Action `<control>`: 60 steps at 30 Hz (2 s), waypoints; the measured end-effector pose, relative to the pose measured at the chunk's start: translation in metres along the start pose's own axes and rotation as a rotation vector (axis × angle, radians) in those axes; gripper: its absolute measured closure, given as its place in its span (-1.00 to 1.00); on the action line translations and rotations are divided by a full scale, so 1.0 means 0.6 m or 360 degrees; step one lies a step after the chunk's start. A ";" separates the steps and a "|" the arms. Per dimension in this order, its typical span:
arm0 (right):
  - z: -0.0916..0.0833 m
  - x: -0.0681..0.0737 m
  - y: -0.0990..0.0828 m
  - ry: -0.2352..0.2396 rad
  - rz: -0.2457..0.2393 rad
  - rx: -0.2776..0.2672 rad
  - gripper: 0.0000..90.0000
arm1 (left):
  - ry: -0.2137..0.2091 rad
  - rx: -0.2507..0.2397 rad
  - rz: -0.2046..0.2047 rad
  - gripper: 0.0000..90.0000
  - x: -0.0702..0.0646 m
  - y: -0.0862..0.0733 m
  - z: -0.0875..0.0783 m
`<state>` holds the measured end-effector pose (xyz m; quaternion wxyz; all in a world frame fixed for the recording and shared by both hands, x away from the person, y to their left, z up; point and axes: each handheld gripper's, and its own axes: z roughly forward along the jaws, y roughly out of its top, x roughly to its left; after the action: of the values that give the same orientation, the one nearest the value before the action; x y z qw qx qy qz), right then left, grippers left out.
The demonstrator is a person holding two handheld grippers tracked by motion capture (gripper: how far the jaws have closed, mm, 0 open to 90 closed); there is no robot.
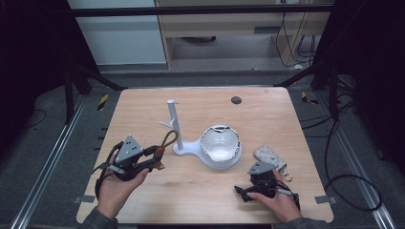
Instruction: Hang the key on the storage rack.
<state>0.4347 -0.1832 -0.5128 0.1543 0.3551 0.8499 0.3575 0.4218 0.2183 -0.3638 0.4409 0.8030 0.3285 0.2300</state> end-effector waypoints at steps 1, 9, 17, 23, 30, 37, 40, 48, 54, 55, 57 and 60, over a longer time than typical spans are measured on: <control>0.000 0.000 0.000 0.0000 0.0000 0.0000 -0.99 | 0.0000 0.0000 0.0000 0.47 0.000 0.000 0.000; 0.000 0.000 0.000 0.0000 0.0000 0.0000 -0.99 | 0.0009 -0.0046 -0.0010 0.47 0.003 0.014 -0.004; 0.000 0.000 0.000 -0.0001 0.0001 0.0000 -0.99 | 0.0036 -0.0064 -0.0028 0.47 0.013 0.027 0.001; 0.000 0.000 0.000 -0.0001 0.0000 0.0000 -0.99 | 0.0063 -0.0048 -0.0041 0.47 0.023 0.028 0.012; 0.000 0.000 0.000 -0.0001 0.0000 0.0000 -0.99 | 0.0073 0.0002 -0.0071 0.47 0.035 0.021 0.038; 0.000 0.000 0.000 -0.0002 0.0003 0.0001 -0.99 | 0.0079 0.0027 -0.0106 0.47 0.041 0.017 0.064; 0.000 0.000 0.000 -0.0001 0.0001 0.0000 -0.99 | 0.0080 0.0035 -0.0116 0.47 0.042 0.015 0.074; 0.000 0.000 0.000 -0.0001 0.0000 -0.0004 -0.99 | 0.0080 0.0043 -0.0156 0.55 0.044 0.005 0.100; 0.000 0.000 -0.001 0.0001 -0.0001 -0.0007 -0.99 | 0.0073 0.0037 -0.0154 0.64 0.044 0.003 0.112; 0.000 0.000 -0.001 0.0002 -0.0001 -0.0007 -0.99 | 0.0073 0.0035 -0.0163 0.64 0.044 0.002 0.113; 0.000 0.000 -0.001 0.0001 0.0001 -0.0007 -0.99 | 0.0077 0.0043 -0.0168 0.64 0.047 0.001 0.115; 0.000 0.000 -0.001 0.0003 0.0000 -0.0009 -0.99 | 0.0082 0.0042 -0.0185 0.64 0.049 -0.002 0.116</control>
<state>0.4341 -0.1837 -0.5132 0.1545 0.3544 0.8489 0.3603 0.4873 0.2018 -0.3976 0.4342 0.7822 0.3888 0.2203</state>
